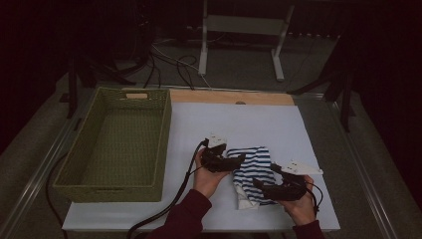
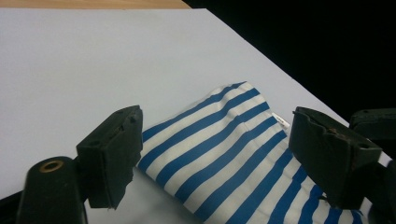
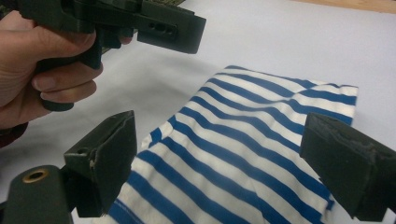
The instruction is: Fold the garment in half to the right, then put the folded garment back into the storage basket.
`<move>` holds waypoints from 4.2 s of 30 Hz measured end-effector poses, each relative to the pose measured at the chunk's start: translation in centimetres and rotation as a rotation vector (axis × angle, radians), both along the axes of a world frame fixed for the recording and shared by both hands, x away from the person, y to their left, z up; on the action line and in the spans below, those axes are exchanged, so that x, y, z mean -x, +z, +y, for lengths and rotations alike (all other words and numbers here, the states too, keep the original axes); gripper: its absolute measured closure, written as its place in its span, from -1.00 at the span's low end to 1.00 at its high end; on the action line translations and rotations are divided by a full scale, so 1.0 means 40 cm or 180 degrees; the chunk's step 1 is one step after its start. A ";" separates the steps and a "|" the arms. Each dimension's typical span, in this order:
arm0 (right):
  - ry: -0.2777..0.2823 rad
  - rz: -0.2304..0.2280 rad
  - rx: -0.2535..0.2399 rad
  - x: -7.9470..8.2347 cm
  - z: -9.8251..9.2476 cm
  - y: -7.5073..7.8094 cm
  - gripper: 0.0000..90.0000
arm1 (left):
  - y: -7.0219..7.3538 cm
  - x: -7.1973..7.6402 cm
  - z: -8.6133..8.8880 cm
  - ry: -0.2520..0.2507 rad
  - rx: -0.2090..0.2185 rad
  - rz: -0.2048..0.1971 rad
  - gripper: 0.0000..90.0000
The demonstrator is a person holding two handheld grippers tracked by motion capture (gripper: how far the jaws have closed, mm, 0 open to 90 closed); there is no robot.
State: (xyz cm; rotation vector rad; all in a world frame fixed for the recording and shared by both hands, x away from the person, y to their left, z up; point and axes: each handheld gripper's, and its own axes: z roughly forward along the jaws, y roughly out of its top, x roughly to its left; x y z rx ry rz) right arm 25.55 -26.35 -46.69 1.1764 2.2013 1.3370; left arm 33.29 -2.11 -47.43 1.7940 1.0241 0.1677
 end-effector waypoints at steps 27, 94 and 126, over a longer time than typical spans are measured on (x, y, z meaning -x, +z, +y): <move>0.0024 0.0052 0.0154 -0.069 0.064 -0.030 -0.75 | 0.008 -0.002 0.018 0.0077 -0.0046 -0.0070 -0.65; -0.0629 0.0490 0.0847 -0.114 0.006 -0.128 -0.80 | -0.118 0.026 -0.016 0.0023 -0.0607 0.0358 -0.59; -0.0783 0.1102 -0.0032 -0.096 -0.059 -0.128 0.47 | -0.124 0.031 -0.024 -0.0016 -0.0563 0.0378 -0.55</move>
